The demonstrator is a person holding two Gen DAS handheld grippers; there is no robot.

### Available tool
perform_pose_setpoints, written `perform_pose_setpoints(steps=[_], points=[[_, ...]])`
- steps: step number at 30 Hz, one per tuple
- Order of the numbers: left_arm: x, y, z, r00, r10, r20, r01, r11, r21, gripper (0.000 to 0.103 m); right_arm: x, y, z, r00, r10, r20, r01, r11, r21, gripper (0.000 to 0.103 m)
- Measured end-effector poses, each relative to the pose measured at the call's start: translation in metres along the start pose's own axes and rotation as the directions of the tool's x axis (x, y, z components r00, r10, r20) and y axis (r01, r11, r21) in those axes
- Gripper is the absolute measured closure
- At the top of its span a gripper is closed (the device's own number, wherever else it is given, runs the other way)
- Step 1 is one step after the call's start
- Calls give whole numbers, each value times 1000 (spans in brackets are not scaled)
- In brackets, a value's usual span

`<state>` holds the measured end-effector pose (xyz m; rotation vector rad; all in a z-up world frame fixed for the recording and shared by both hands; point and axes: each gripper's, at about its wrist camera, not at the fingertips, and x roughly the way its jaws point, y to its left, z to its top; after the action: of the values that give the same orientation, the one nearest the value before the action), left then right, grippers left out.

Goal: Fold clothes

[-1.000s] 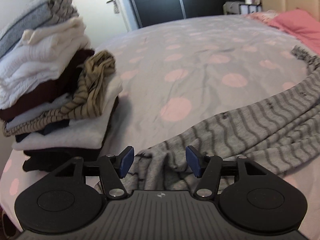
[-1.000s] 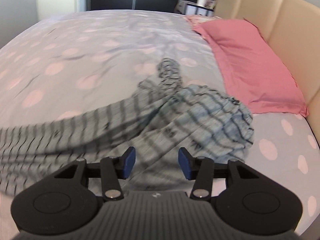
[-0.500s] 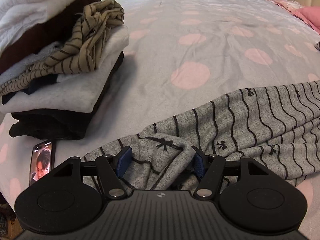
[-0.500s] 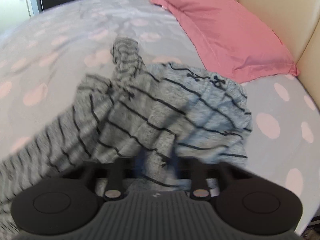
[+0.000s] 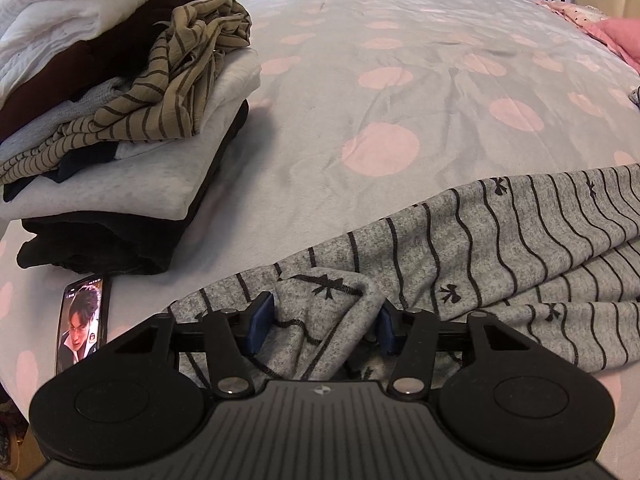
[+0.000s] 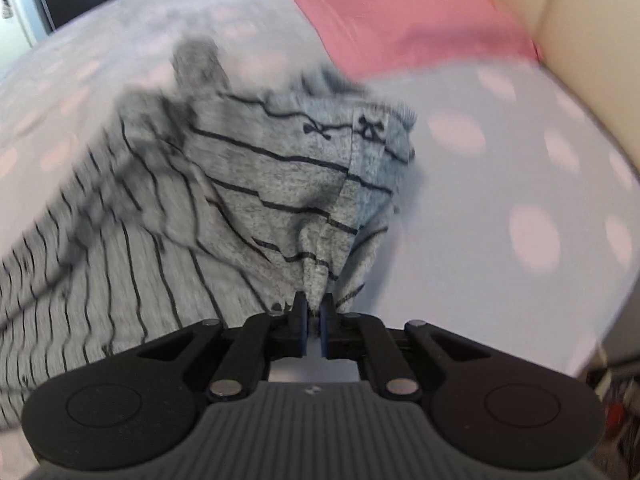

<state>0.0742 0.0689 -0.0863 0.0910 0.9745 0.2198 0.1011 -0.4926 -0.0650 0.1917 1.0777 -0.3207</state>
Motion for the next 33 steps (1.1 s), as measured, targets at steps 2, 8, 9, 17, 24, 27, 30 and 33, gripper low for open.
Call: perform_pose_setpoints(steps=[2,8,9,17,24,27,30,33], points=[[-1,0,0,1000,2,3,-2,1000,3,53,6,-3,-16,999,-2,-50,2,1000,-14,96],[-4,0,1,1000,7,17,-7,1000,9,52,1,-12,-28,996,33,-83,-32,999,11,93],[-5,0,1,1000,8,20,-8,1000,10,52,-4,-13,-26,996,30,-79,-28,999,22,91],[-9,1,4,999,17,46,-17,1000,11,50,-50,-10,2,989,-17,146,20,1000,-23,70],[-3,1,5,999,25,39,-25,1000,18,50,-49,14,29,974,49,221,-22,992,-123,64],[1,-1,5,999,28,31,-29,999,22,49,-45,29,38,967,49,251,-2,983,-184,64],[6,-3,5,999,33,18,-33,999,35,49,-38,45,51,960,53,276,13,973,-232,64],[12,-3,4,999,34,8,-34,999,36,49,-25,54,67,959,56,279,7,975,-223,64]])
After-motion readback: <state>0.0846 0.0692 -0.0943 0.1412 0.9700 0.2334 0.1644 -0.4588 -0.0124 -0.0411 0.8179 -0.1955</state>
